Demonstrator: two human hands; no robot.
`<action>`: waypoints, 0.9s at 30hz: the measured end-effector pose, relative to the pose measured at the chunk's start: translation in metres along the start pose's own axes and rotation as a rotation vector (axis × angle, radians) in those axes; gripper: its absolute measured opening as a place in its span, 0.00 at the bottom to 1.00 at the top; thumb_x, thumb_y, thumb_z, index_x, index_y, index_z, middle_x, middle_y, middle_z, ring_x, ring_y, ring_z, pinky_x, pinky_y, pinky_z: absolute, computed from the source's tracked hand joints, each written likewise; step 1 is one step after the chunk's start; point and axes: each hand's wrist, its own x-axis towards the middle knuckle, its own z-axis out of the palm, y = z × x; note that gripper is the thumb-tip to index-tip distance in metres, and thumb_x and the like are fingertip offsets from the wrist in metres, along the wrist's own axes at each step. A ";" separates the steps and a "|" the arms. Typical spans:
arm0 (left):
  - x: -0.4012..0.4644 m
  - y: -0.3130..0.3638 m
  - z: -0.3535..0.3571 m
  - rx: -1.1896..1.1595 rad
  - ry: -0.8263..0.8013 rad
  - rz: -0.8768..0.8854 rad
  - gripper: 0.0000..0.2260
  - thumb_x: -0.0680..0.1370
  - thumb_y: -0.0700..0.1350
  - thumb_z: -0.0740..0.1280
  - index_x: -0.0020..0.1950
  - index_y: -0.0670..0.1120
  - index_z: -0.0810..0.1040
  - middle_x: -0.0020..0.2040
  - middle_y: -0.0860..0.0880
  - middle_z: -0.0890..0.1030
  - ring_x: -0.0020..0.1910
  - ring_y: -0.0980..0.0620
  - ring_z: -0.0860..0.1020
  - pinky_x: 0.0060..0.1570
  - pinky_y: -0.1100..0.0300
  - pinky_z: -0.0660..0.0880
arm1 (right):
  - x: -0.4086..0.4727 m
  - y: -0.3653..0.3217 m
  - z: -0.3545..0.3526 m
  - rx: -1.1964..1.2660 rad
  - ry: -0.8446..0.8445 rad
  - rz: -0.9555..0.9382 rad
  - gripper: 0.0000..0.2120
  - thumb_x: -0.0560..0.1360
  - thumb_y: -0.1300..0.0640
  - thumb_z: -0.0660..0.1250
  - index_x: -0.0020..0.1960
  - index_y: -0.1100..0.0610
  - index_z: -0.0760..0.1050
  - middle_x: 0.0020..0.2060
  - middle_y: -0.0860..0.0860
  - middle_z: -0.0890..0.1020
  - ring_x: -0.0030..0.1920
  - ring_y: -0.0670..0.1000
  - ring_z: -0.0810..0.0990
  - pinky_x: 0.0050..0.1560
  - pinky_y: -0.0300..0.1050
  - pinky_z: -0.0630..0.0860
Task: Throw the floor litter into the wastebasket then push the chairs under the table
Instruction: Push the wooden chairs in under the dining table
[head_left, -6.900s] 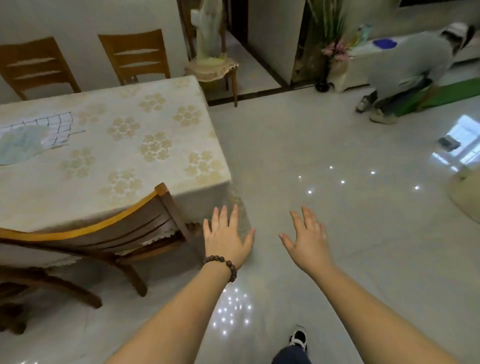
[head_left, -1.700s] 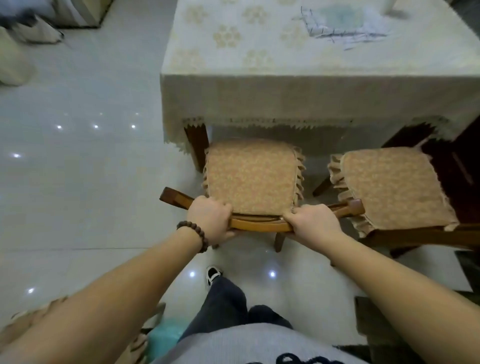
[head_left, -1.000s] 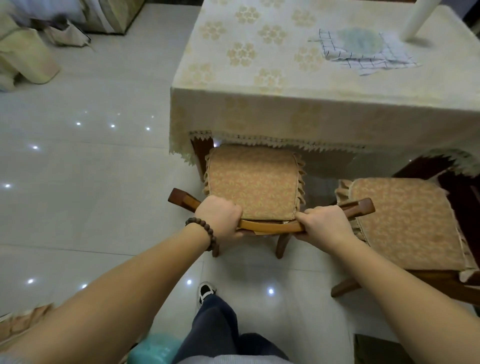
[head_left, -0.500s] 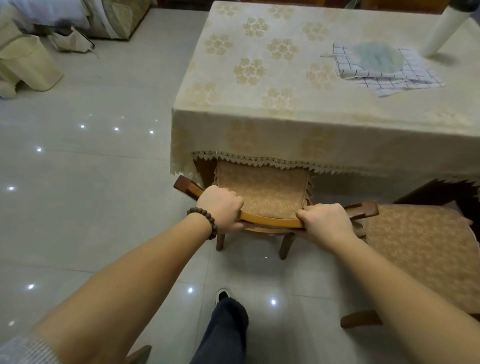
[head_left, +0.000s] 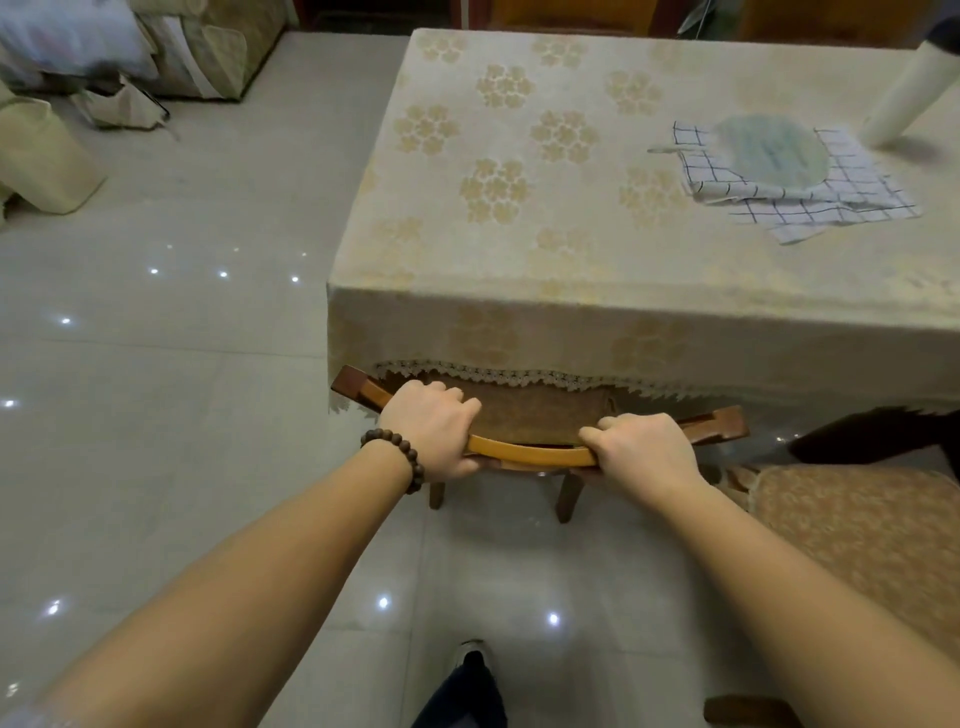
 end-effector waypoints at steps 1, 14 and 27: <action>0.007 -0.006 0.000 -0.004 -0.004 -0.001 0.26 0.72 0.71 0.57 0.51 0.50 0.72 0.44 0.50 0.76 0.42 0.50 0.74 0.38 0.57 0.68 | 0.007 0.003 -0.004 0.015 -0.017 0.017 0.12 0.73 0.41 0.64 0.45 0.49 0.74 0.36 0.48 0.78 0.39 0.53 0.79 0.30 0.43 0.61; 0.083 -0.044 -0.006 -0.033 -0.017 -0.028 0.29 0.70 0.74 0.56 0.54 0.50 0.70 0.45 0.50 0.74 0.43 0.49 0.72 0.40 0.54 0.68 | 0.080 0.053 -0.013 0.025 -0.151 0.080 0.17 0.76 0.37 0.58 0.55 0.49 0.68 0.42 0.47 0.72 0.44 0.52 0.75 0.33 0.46 0.65; 0.123 -0.072 0.006 -0.078 0.052 -0.026 0.35 0.69 0.74 0.57 0.66 0.51 0.69 0.60 0.49 0.75 0.58 0.47 0.73 0.54 0.50 0.72 | 0.120 0.076 -0.003 0.007 -0.114 0.099 0.22 0.73 0.36 0.59 0.59 0.50 0.68 0.51 0.49 0.78 0.52 0.53 0.76 0.52 0.49 0.72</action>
